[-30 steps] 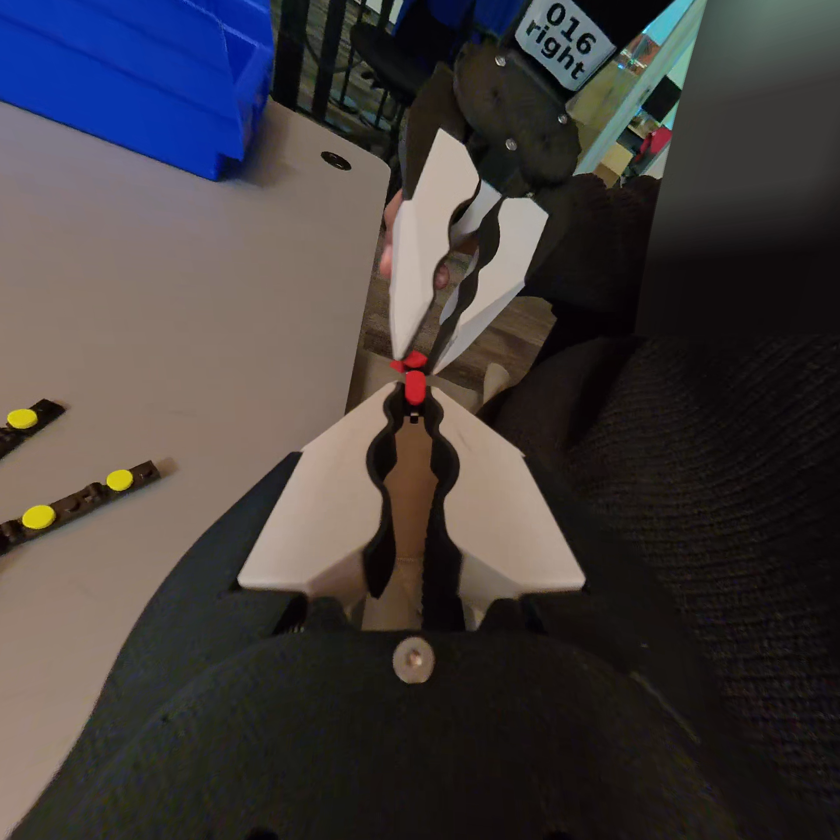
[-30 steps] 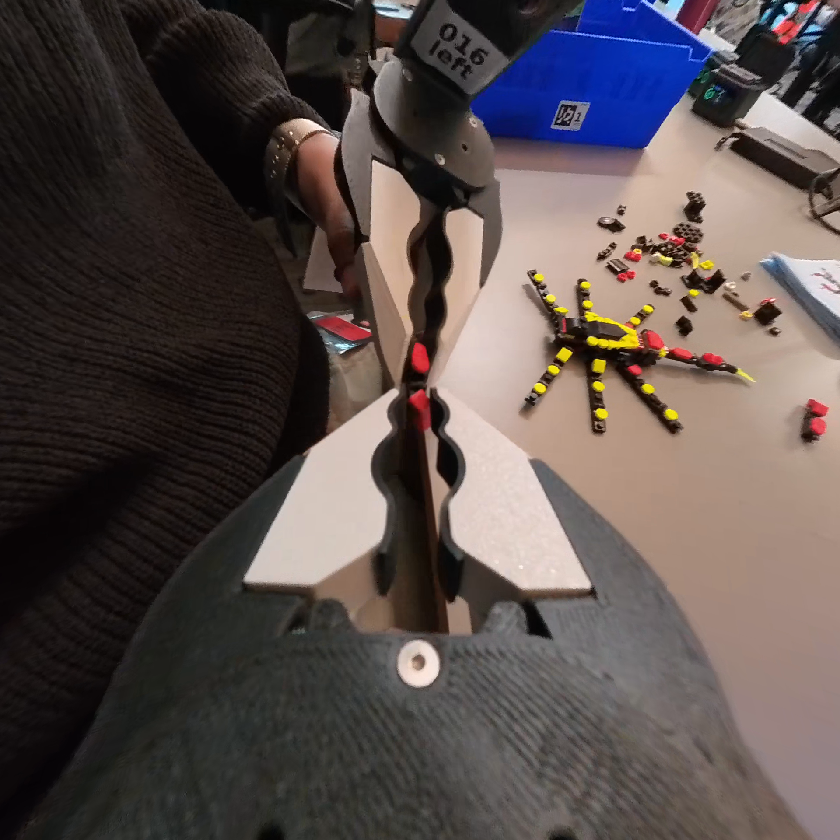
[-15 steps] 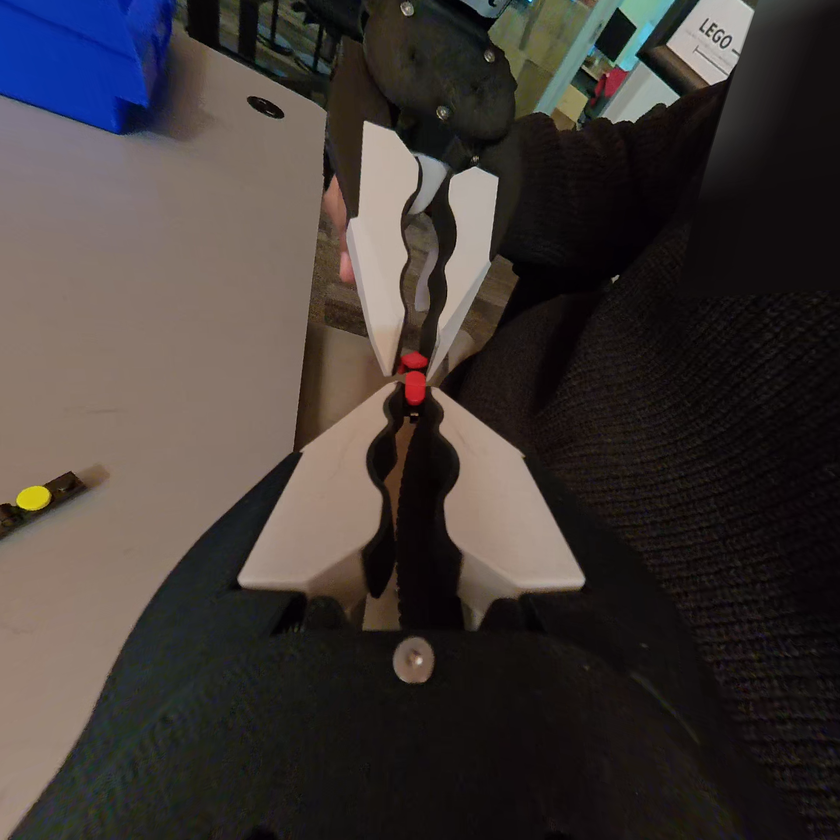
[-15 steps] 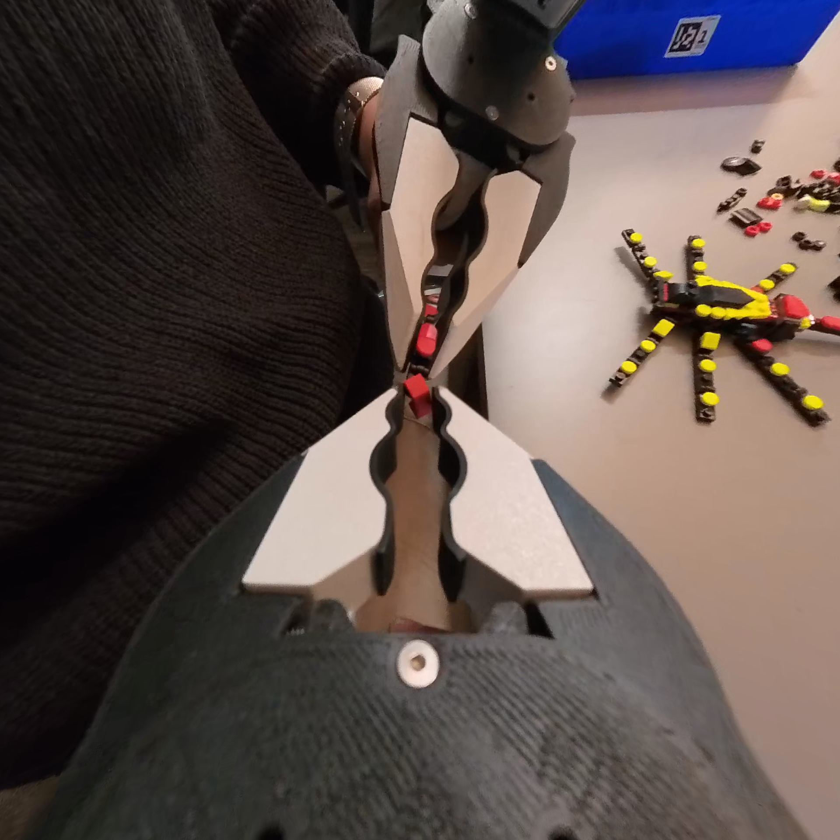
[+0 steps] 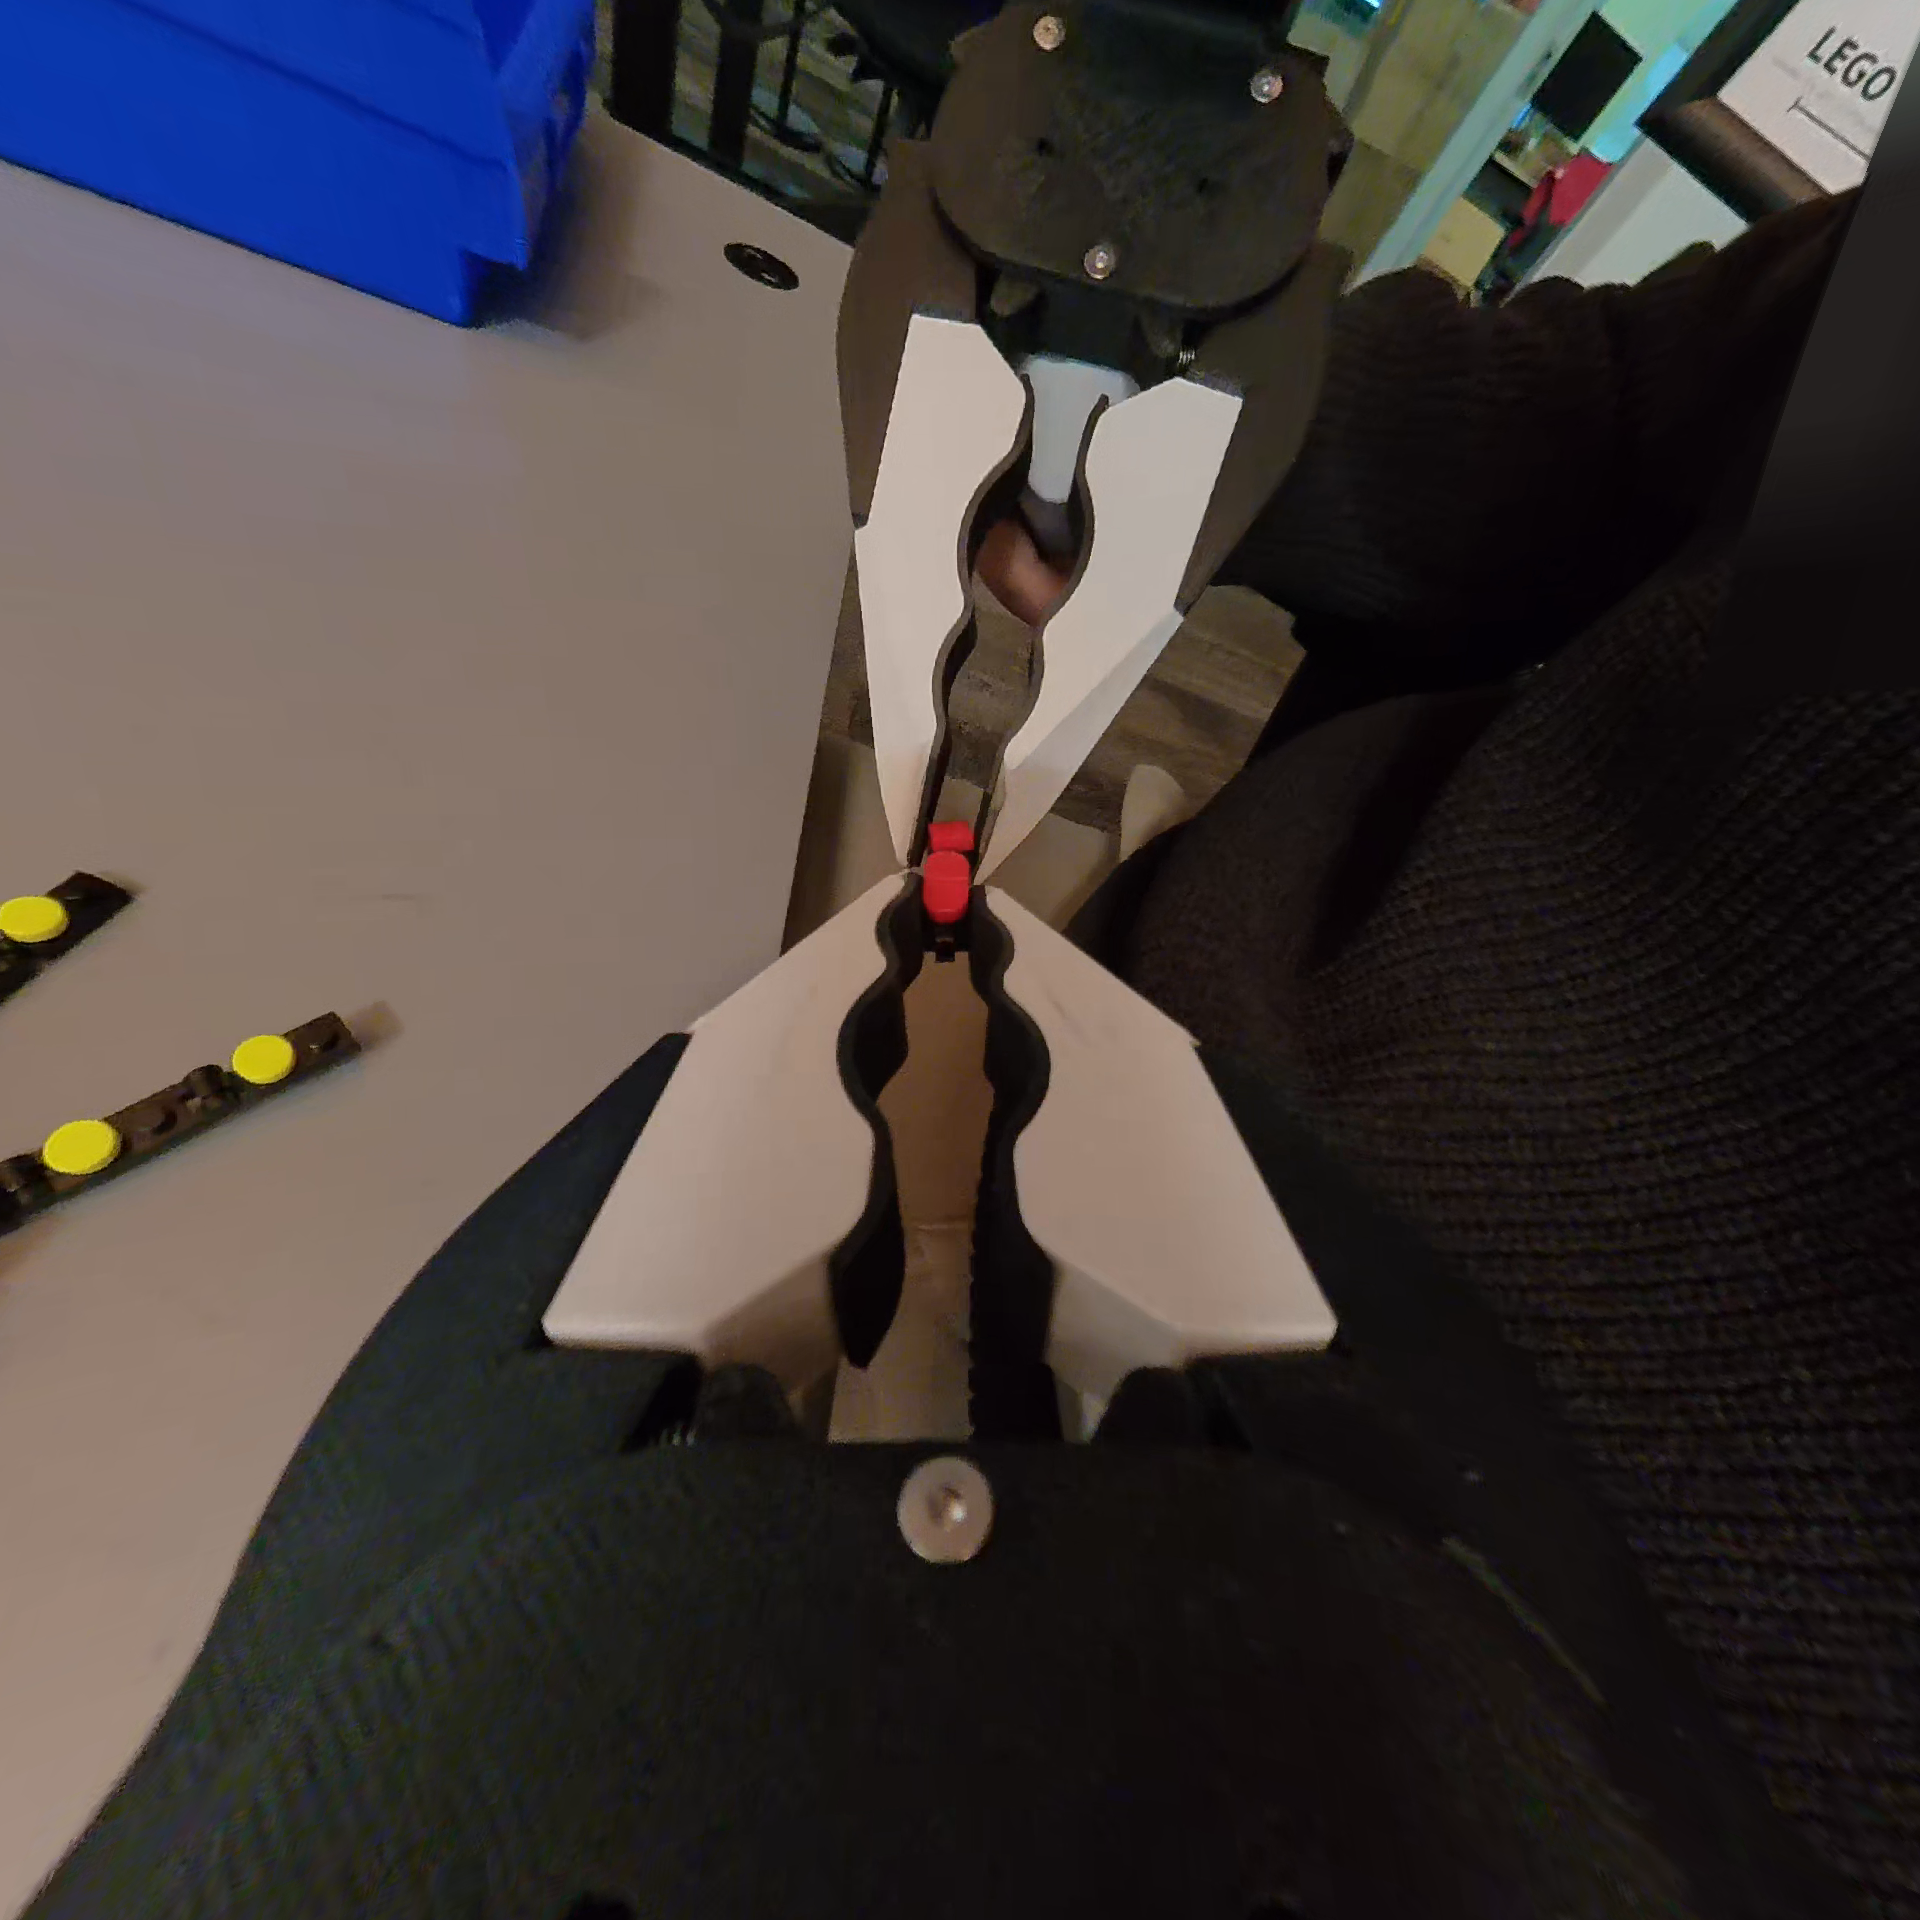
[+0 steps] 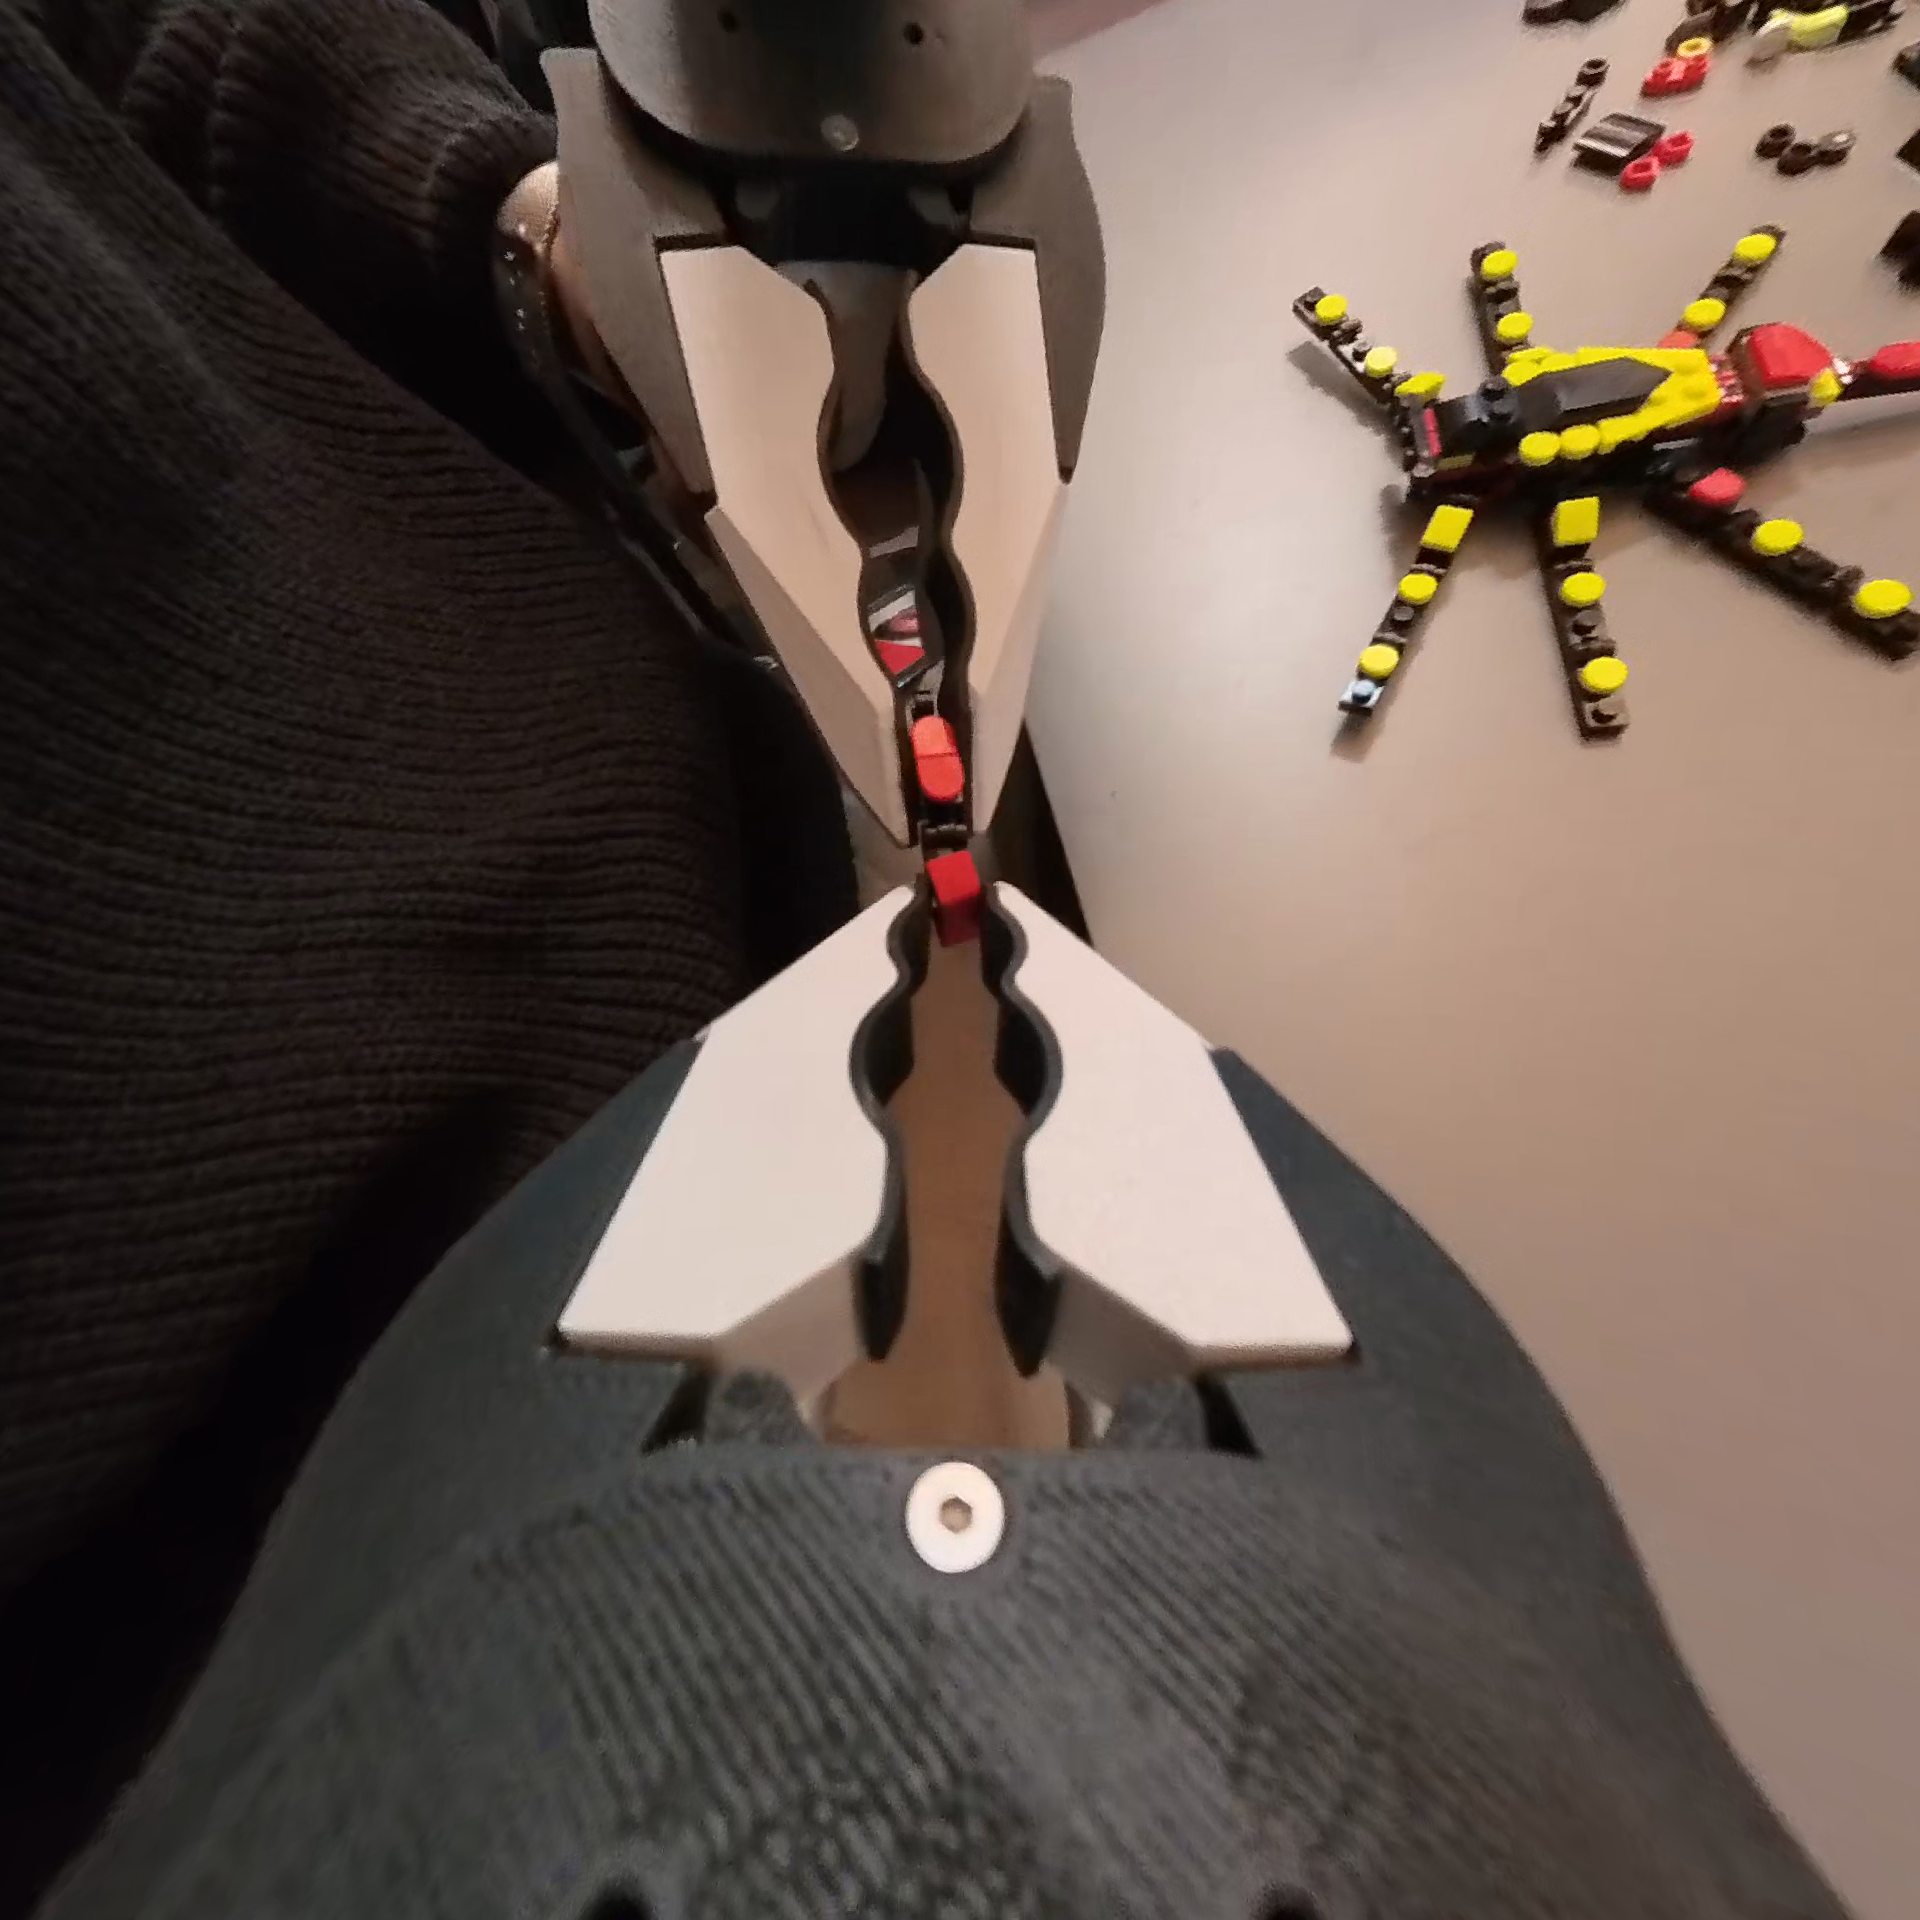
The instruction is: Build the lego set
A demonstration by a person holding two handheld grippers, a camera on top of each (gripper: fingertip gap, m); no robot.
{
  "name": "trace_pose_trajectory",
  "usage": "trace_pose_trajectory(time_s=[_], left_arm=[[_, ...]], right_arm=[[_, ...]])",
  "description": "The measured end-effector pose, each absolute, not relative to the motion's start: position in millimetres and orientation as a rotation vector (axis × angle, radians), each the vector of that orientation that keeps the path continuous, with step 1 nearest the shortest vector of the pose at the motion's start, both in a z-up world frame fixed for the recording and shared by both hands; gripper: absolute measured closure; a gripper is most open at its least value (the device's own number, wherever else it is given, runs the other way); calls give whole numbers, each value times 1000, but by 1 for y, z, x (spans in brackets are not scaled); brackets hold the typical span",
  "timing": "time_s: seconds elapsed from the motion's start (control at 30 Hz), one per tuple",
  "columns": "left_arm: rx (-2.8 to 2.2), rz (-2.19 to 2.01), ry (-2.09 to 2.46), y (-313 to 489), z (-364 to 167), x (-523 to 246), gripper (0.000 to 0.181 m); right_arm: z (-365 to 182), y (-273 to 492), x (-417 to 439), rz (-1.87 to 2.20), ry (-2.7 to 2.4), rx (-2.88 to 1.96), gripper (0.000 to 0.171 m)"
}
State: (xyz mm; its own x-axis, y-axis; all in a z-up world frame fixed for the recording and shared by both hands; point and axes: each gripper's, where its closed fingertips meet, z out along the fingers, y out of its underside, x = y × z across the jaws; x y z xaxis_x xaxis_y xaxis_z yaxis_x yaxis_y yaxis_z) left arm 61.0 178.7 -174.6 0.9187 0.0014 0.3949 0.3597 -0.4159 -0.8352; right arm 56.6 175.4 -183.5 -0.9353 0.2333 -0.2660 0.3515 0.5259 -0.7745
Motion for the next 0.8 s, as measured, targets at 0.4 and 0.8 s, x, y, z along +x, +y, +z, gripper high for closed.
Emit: trace_pose_trajectory(time_s=[0.4, 0.8], left_arm=[[-1945, -310, -331, 178, -173, 45, 176], [-1892, -213, -478, 169, -168, 17, 146]], right_arm=[[-183, 174, 41, -1367, 2599, 714, 164], [-202, 211, -8, -1365, 2894, 859, 164]])
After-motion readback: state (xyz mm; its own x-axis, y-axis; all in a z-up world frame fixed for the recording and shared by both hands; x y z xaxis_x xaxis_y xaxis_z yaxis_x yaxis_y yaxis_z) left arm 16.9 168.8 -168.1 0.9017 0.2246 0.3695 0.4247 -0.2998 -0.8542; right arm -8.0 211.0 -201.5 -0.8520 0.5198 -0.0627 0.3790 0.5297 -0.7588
